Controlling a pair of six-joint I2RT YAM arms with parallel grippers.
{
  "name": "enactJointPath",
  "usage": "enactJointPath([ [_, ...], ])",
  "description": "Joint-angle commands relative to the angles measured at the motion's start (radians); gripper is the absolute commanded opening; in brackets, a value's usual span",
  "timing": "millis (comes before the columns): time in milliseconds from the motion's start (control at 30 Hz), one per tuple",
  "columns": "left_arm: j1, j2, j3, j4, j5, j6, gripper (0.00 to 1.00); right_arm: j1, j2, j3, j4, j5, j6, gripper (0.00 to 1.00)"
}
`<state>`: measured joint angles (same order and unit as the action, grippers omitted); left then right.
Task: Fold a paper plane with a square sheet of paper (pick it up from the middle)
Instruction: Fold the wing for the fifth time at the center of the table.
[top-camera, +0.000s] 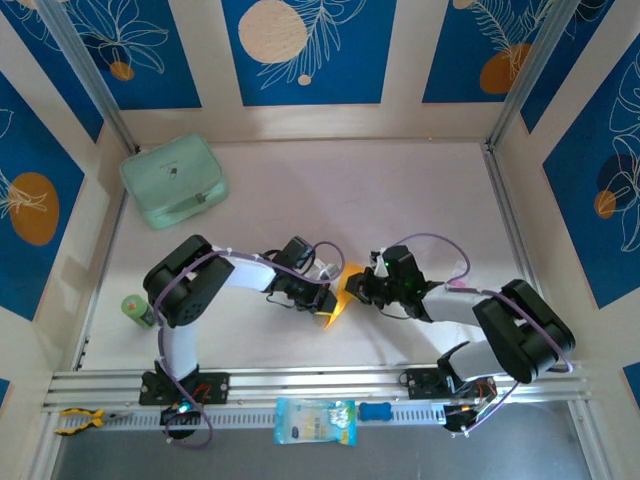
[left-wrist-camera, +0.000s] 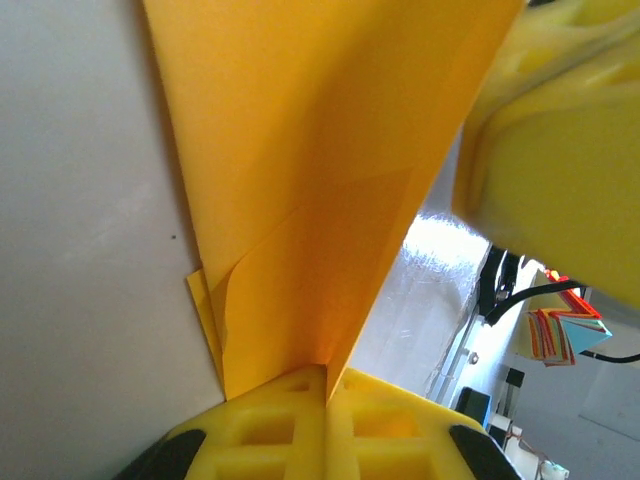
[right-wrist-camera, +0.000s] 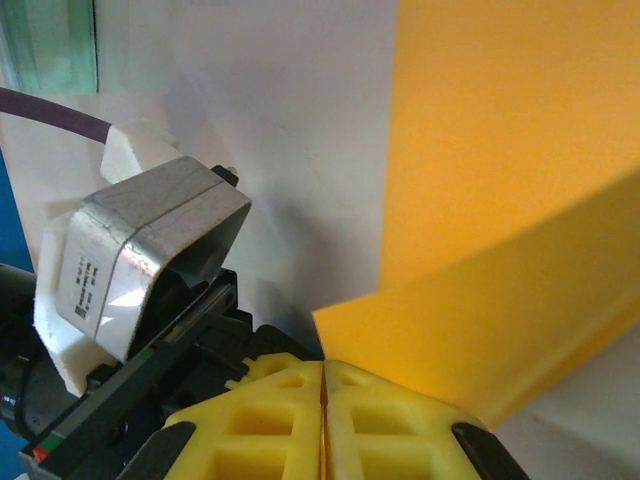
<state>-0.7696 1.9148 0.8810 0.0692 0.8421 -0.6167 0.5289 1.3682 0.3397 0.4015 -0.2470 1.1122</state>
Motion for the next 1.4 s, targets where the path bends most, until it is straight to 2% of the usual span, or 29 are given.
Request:
enactJointPath([
  [0, 0.003, 0.034, 0.013, 0.007, -0.016, -0.015, 0.00, -0.018, -0.041, -0.021, -0.012, -0.005, -0.008, 0.10],
  [233, 0.010, 0.035, 0.009, 0.009, -0.028, -0.024, 0.00, -0.018, -0.006, 0.003, 0.006, -0.089, -0.049, 0.09],
  [467, 0.016, 0.030, -0.003, 0.006, -0.044, -0.031, 0.00, -0.029, 0.078, 0.005, 0.056, -0.075, -0.042, 0.08],
  [633, 0.020, 0.023, -0.014, 0.004, -0.057, -0.037, 0.00, -0.054, 0.124, 0.004, 0.099, -0.109, -0.047, 0.08],
  [1100, 0.040, 0.004, -0.051, 0.033, -0.079, -0.074, 0.00, -0.096, 0.110, 0.009, 0.064, -0.148, -0.078, 0.08],
  [1367, 0.046, -0.001, -0.057, 0.029, -0.090, -0.080, 0.00, -0.093, 0.160, 0.046, 0.073, -0.196, -0.100, 0.08],
])
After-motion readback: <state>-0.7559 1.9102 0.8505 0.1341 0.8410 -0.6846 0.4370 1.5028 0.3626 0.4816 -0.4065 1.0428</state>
